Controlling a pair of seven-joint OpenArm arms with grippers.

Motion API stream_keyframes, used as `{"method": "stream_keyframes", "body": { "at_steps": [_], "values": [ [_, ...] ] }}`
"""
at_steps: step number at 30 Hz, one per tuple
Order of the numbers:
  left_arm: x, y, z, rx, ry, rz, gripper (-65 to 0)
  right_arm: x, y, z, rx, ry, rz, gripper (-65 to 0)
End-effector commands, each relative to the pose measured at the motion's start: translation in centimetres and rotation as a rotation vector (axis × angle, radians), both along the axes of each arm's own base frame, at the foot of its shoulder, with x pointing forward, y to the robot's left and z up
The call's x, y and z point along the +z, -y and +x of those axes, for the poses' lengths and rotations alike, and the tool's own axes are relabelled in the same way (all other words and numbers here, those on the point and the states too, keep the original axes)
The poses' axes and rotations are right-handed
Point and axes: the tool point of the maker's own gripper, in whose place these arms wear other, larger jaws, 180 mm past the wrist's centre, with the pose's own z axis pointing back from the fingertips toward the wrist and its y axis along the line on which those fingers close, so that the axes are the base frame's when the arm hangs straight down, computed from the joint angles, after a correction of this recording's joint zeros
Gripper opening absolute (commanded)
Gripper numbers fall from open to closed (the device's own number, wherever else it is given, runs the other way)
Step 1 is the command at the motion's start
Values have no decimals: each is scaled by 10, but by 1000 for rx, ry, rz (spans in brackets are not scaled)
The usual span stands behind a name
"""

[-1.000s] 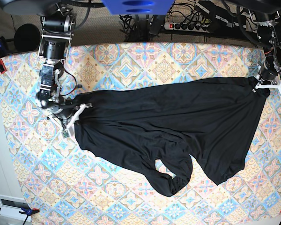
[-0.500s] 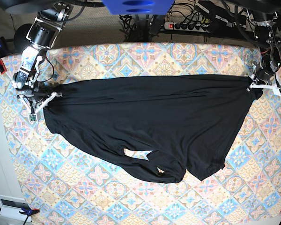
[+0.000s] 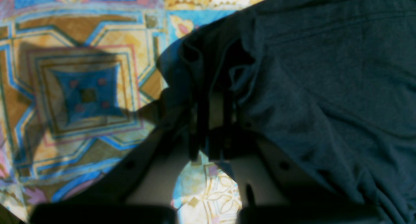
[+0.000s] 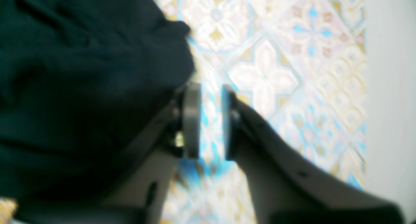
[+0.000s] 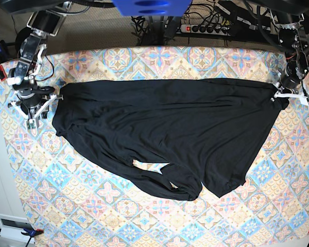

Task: Layout the t-shirt on the table in an organized manner, then fold the t-shirt properly
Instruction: 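Drag the grasped side with the right gripper away from the left gripper, then lift the shirt edge with the right gripper and pull it toward the robot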

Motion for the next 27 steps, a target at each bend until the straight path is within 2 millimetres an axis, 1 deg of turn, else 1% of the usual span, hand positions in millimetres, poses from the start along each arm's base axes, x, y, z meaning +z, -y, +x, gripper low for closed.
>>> {"method": "stream_keyframes", "body": {
  "at_steps": [1, 2, 5, 7, 10, 11, 15, 17, 19, 21, 25, 27],
  "values": [
    [13, -12, 6, 3, 27, 42, -650, 5, -10, 4, 43, 19, -2, -493],
    [13, -12, 6, 3, 27, 42, -650, 2, -17, 1, 69, 5, -5, -485],
    [14, -11, 7, 3, 30, 38, -650, -1, -28, -10, 152, -31, -45, -490],
    [14, -11, 8, 3, 32, 38, -650, -2, -48, -18, 221, -44, -51, -490],
    [14, -11, 7, 2, 31, 41, -650, 1, -70, -27, 289, -39, -52, -489],
    [14, -11, 7, 2, 31, 41, -650, 1, -75, -29, 305, -33, -47, -489],
    [14, -12, 8, 4, 33, 41, -650, -5, -86, -34, 359, -55, -50, -489],
    [14, -12, 8, 4, 33, 41, -650, -7, -89, -32, 373, -59, -50, -489],
    [16, -12, 11, 4, 40, 41, -650, -8, -87, -32, 369, -62, -50, -489],
    [17, -12, 13, 4, 44, 42, -650, -9, -85, -26, 361, -60, -48, -489],
    [18, -11, 14, 2, 47, 42, -650, -22, -77, -17, 334, -89, -34, -489],
    [18, -11, 15, 2, 48, 42, -650, -32, -71, -13, 313, -112, -23, -490]
  ]
}}
